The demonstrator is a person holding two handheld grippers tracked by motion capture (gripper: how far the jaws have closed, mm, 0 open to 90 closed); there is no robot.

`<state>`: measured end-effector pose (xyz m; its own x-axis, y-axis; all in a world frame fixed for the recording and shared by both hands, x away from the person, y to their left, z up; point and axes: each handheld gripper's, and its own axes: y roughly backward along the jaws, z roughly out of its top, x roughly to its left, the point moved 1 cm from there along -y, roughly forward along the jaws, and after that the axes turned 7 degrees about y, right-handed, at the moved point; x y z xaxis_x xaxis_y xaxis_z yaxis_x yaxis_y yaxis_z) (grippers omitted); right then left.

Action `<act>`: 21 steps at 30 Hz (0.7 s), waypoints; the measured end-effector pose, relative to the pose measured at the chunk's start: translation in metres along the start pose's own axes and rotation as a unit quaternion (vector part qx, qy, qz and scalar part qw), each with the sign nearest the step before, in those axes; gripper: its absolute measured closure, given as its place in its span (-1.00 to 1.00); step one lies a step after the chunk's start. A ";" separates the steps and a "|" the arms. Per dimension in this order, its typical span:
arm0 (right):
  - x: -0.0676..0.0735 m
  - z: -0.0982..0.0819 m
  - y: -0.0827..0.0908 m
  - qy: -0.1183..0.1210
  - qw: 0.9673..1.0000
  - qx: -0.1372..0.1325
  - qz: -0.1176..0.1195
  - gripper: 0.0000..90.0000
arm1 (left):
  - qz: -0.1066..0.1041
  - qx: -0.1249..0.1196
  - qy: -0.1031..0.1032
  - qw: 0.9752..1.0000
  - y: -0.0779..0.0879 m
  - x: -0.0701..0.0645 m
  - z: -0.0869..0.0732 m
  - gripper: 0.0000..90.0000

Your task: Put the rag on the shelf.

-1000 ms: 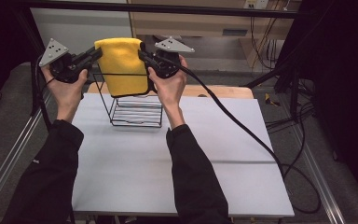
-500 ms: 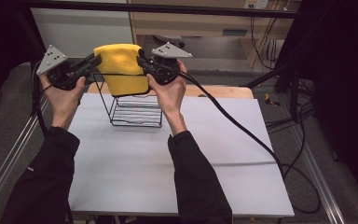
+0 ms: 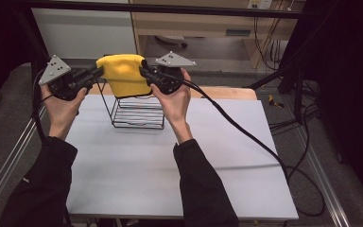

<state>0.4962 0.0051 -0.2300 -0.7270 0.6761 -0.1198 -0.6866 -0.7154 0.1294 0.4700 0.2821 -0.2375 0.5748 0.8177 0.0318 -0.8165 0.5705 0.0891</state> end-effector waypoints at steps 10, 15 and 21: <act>0.003 -0.011 0.003 0.008 1.000 0.026 0.015 0.71 | -0.001 0.039 -0.005 0.999 0.006 -0.006 -0.006 0.72; 0.004 -0.013 0.004 0.013 0.999 0.033 0.021 0.71 | -0.008 0.058 0.001 0.998 0.008 -0.010 0.001 0.46; 0.004 -0.013 0.005 0.022 0.999 0.037 0.023 0.68 | -0.020 0.052 0.008 0.998 0.010 -0.014 0.011 0.49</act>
<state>0.4893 0.0019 -0.2430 -0.7581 0.6333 -0.1559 -0.6519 -0.7293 0.2078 0.4541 0.2755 -0.2266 0.6049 0.7962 0.0110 -0.7825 0.5919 0.1931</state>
